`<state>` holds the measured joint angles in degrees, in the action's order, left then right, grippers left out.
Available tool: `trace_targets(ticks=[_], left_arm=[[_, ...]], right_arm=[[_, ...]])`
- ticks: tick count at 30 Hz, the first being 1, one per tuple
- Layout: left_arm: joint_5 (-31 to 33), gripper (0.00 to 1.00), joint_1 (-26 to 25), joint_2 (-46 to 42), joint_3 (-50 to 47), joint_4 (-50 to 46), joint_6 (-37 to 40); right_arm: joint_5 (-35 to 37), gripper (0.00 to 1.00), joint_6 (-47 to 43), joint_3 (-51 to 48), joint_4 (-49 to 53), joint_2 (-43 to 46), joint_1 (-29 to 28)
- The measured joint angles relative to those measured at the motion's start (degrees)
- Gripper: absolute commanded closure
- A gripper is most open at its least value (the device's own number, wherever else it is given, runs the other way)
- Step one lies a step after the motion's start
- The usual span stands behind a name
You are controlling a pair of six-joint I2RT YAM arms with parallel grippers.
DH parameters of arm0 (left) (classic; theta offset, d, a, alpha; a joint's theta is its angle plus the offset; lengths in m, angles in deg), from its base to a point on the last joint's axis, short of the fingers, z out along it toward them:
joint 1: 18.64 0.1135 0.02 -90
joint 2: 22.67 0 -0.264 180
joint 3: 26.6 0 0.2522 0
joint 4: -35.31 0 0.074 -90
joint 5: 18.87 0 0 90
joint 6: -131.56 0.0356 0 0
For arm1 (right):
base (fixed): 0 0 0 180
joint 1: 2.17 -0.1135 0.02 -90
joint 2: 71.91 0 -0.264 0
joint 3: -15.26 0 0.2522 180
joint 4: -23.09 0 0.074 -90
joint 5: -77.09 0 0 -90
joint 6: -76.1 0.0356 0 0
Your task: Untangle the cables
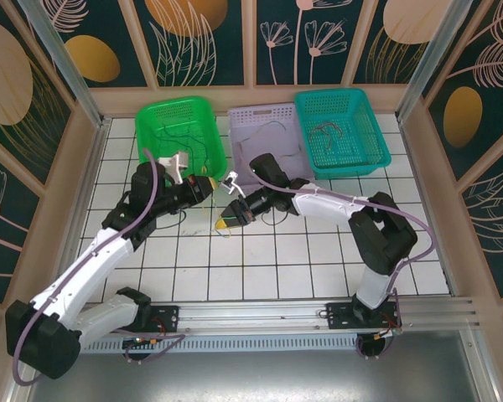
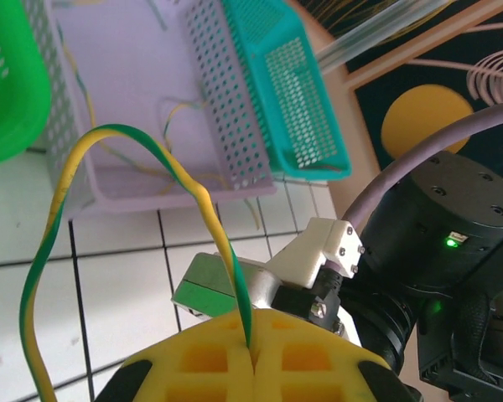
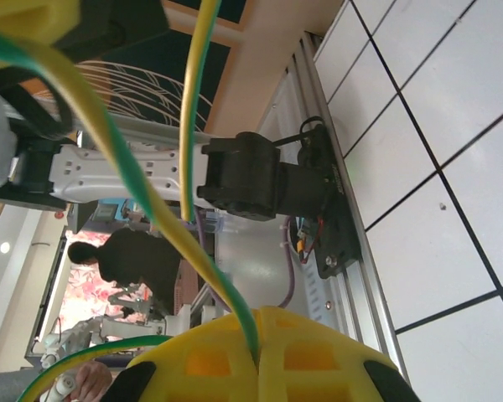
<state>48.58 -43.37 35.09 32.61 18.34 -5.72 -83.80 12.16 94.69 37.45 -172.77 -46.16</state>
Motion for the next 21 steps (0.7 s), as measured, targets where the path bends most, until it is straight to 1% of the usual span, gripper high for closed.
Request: trace_targets(ticks=[2, 3, 5, 7, 10, 13, 17, 19, 21], left_arm=[[0.3, 1.0, 0.0, -0.6, -0.7, 3.0, 0.4], [0.3, 1.0, 0.0, -0.7, -0.9, 4.3, 0.5], [-0.7, 1.0, 0.0, -0.6, -0.9, 7.7, 0.8], [-1.6, 1.0, 0.5, -0.5, -0.7, 13.2, 1.5], [-4.6, 1.0, 1.2, -0.5, 0.9, 17.9, 3.4], [-7.4, 1.0, 1.4, -0.2, 2.5, 20.6, 5.4], [-11.7, 1.0, 1.6, 1.9, 4.5, 23.3, 7.0], [-14.0, 1.0, 1.6, 3.6, 5.0, 24.5, 7.0], [-16.9, 1.0, 1.6, 5.7, 5.2, 26.2, 6.6]], right_arm=[[-0.1, 1.0, -0.4, 1.6, 1.5, 0.1, 0.2], [-0.1, 0.95, -0.9, 2.5, 2.7, 0.1, 0.3], [0.4, 0.8, -2.1, 5.0, 5.7, 0.2, 0.6], [1.4, 0.66, -2.5, 5.9, 8.9, 1.0, 1.0], [3.4, 0.54, -0.3, 5.9, 10.5, 3.4, 3.1], [5.1, 0.49, 3.1, 5.9, 9.8, 8.1, 7.6], [5.9, 0.41, 9.9, 5.8, 2.8, 16.3, 14.9], [6.0, 0.39, 13.3, 5.8, -1.4, 19.4, 17.8], [6.1, 0.38, 14.9, 6.1, -3.5, 20.9, 19.4]])
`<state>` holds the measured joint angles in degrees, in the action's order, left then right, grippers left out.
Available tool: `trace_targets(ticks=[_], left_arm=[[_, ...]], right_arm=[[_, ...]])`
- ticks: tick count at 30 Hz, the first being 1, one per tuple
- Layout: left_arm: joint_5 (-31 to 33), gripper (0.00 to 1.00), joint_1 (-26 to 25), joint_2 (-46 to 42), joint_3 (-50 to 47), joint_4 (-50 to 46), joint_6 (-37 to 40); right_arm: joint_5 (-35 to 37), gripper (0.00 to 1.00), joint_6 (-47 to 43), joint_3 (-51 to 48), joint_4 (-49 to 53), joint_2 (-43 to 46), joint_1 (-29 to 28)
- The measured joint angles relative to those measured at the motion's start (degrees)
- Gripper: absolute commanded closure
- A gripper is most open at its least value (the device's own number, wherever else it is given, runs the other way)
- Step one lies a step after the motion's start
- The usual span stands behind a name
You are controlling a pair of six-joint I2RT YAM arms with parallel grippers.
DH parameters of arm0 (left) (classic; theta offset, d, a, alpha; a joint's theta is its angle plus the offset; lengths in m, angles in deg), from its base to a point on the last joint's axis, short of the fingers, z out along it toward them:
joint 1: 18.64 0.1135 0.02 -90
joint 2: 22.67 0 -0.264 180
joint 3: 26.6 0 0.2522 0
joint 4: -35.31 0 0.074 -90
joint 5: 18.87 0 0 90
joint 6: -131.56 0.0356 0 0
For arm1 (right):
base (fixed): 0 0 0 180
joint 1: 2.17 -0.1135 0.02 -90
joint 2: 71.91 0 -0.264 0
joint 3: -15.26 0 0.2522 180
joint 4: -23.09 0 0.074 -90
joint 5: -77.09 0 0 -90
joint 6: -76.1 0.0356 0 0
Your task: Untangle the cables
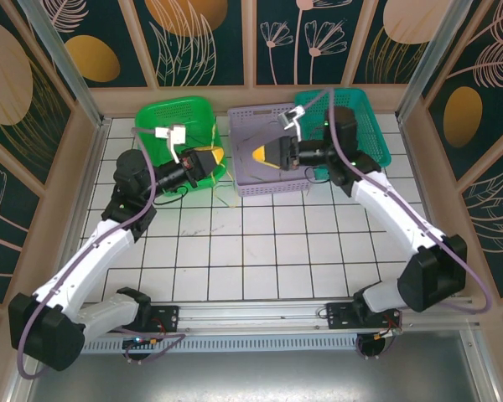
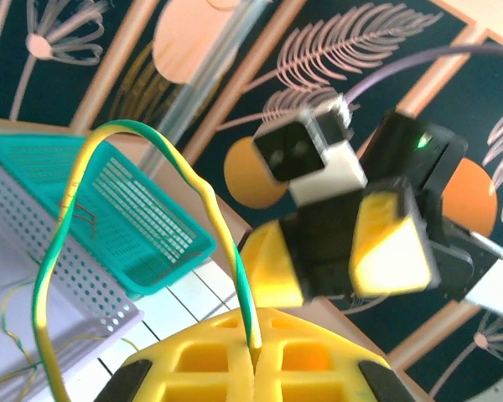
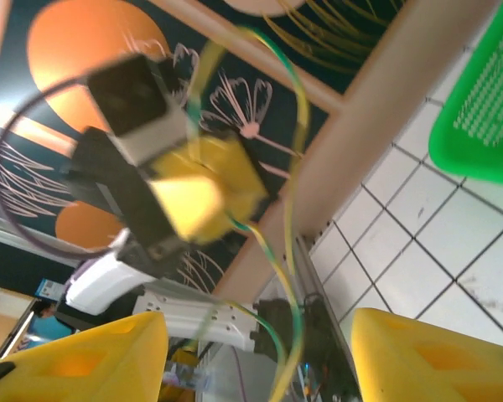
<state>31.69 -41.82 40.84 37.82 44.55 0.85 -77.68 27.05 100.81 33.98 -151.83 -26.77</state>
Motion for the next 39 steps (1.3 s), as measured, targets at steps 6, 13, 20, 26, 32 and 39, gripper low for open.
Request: trace_targets(ticks=[6, 13, 20, 26, 32, 39], left_arm=[[-8.9, 1.0, 0.0, 7.5, 1.7, 6.7, -5.2], [-13.9, 1.0, 0.0, 9.9, 2.4, 12.7, -11.3], [-16.0, 1.0, -0.2, 10.4, 2.9, 15.0, -14.0], [-16.1, 1.0, -0.9, 10.7, 2.9, 14.9, -14.7], [-13.9, 1.0, -0.9, 10.7, 4.0, 9.9, -13.4], [-8.4, 1.0, -0.9, 10.1, 8.4, -4.5, -8.4]], right_arm=[[1.8, 0.38, 1.1, 2.1, -1.4, -4.0, -1.0], [4.7, 0.38, 3.1, 3.9, -3.4, -8.8, -3.2], [6.3, 0.44, 4.0, 6.9, -5.8, -11.1, -4.2], [7.8, 0.76, 3.7, 8.9, -6.2, -14.0, -5.9], [13.8, 1.0, -2.9, 9.6, 1.5, -14.1, -6.9], [32.0, 1.0, -19.5, 9.4, 16.4, -8.5, -7.3]])
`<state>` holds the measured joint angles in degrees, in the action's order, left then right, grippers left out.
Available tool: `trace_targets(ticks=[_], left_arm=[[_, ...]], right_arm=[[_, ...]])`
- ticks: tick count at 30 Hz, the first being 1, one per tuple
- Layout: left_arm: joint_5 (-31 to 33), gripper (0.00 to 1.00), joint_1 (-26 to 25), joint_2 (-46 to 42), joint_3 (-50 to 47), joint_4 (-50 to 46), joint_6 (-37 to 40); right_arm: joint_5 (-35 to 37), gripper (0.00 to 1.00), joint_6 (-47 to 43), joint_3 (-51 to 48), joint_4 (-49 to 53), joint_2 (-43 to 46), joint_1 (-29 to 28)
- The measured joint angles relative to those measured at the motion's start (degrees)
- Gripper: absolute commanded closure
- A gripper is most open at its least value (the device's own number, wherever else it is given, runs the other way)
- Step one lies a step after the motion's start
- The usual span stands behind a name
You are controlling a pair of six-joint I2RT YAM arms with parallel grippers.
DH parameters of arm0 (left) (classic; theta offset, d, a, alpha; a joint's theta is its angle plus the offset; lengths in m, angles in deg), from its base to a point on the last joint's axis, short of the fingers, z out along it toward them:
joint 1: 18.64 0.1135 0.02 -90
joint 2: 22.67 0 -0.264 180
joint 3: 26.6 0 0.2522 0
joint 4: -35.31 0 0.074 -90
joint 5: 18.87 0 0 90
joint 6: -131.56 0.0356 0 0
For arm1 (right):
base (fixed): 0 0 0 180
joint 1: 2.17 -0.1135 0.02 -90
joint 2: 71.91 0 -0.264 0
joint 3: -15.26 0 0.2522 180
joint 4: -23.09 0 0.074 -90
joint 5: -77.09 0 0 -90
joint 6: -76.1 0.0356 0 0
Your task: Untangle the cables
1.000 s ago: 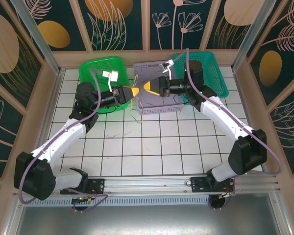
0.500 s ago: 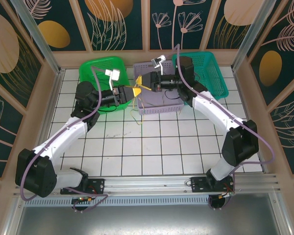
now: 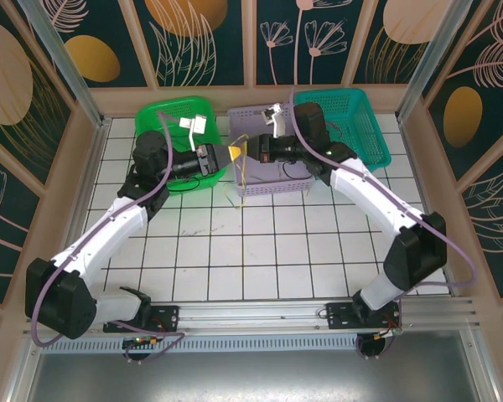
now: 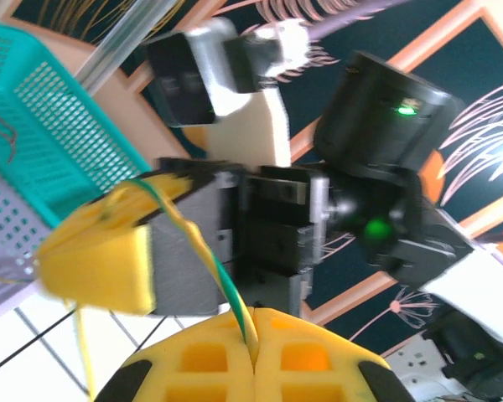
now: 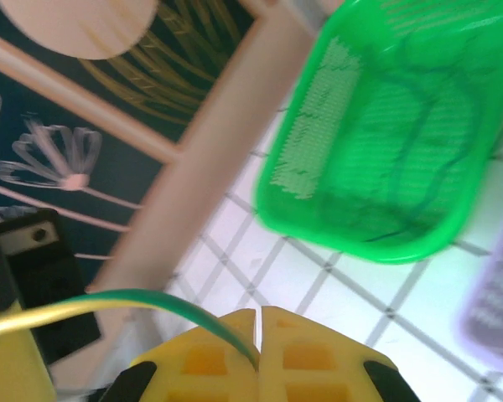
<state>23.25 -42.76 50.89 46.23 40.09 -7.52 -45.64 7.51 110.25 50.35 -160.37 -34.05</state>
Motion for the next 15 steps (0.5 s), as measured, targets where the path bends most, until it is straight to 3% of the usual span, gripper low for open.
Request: trace_targets(ticks=[7, 12, 13, 14, 15], left_arm=[[2.3, 1.0, 0.3, 0.6, 8.5, -18.5, 9.6], [4.3, 1.0, 0.6, 3.8, 13.8, -31.3, 17.1], [4.2, 0.88, 0.6, 4.4, 14.0, -32.7, 18.0], [3.8, 0.7, 0.6, 4.8, 14.0, -33.4, 18.4], [3.2, 0.61, 0.6, 5.2, 13.5, -33.4, 18.3]], right_arm=[[18.5, 1.0, -20.8, -0.4, 8.7, 5.6, -3.7], [25.2, 1.0, -29.7, -1.3, 13.0, 5.1, -5.9], [25.2, 1.0, -29.9, -1.1, 13.9, 4.8, -5.7], [24.9, 1.0, -29.9, -0.5, 15.2, 4.2, -5.5], [24.8, 1.0, -29.4, 1.0, 17.3, 3.0, -5.2]])
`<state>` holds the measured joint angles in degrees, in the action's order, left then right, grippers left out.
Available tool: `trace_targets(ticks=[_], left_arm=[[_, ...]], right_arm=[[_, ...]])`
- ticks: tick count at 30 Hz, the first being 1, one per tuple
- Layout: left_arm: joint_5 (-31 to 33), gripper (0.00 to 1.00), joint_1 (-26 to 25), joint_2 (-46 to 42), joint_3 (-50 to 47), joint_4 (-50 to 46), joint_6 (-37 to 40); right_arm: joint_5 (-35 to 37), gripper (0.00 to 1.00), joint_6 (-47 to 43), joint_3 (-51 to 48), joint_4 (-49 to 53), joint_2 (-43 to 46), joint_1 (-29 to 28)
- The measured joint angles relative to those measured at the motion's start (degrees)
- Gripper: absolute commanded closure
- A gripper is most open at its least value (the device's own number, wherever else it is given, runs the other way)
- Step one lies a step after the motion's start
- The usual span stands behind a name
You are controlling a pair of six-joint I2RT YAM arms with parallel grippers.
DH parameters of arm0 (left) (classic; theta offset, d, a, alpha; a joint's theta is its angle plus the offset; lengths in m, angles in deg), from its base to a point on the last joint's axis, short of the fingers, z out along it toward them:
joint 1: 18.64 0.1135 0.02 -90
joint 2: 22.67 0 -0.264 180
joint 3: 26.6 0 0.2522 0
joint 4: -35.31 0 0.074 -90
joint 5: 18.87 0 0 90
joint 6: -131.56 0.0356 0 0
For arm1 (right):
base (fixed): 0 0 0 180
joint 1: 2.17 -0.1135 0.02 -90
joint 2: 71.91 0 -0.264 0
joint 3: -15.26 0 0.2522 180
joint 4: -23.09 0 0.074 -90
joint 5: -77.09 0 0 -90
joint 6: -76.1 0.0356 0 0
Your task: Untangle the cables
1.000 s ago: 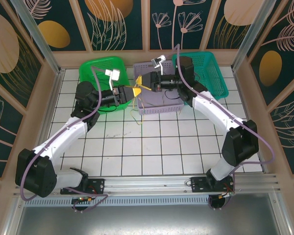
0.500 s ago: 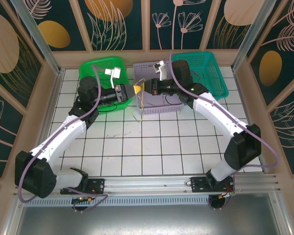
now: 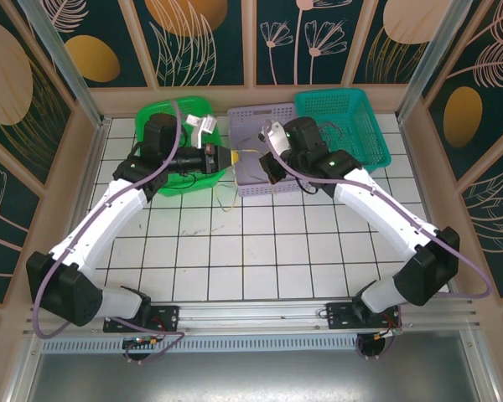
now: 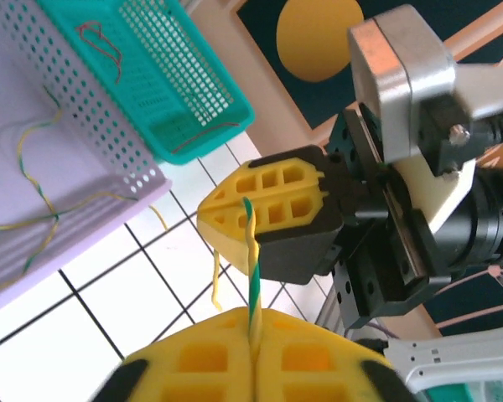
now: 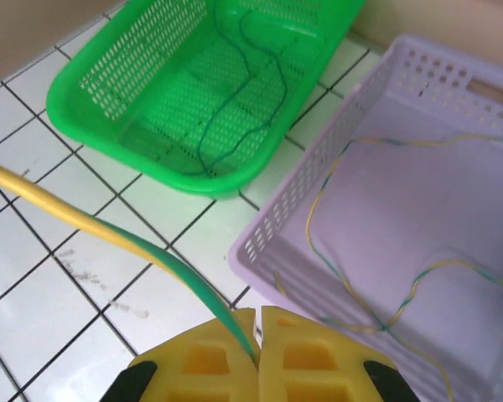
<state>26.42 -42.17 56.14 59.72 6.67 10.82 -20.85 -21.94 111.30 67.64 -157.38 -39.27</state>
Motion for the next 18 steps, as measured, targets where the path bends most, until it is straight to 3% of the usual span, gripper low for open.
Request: trace_targets(ticks=[4, 10, 14, 18], left_arm=[[-0.9, 0.48, 1.1, -1.1, -4.5, 1.7, -1.7], [3.0, 0.41, 1.3, -7.0, -9.3, 1.6, -1.7], [3.7, 0.41, -0.2, -11.8, -13.0, 1.9, 0.3], [5.6, 0.4, -5.1, -12.9, -18.0, 2.7, 3.5]], right_arm=[[-1.1, 1.0, 4.3, 6.0, 7.4, -6.0, 2.3], [-4.2, 1.0, 9.8, 8.7, 15.7, -10.3, 3.5], [-5.4, 1.0, 11.5, 11.0, 19.8, -12.4, 3.5], [-7.3, 1.0, 12.9, 12.0, 21.6, -13.5, 3.7]])
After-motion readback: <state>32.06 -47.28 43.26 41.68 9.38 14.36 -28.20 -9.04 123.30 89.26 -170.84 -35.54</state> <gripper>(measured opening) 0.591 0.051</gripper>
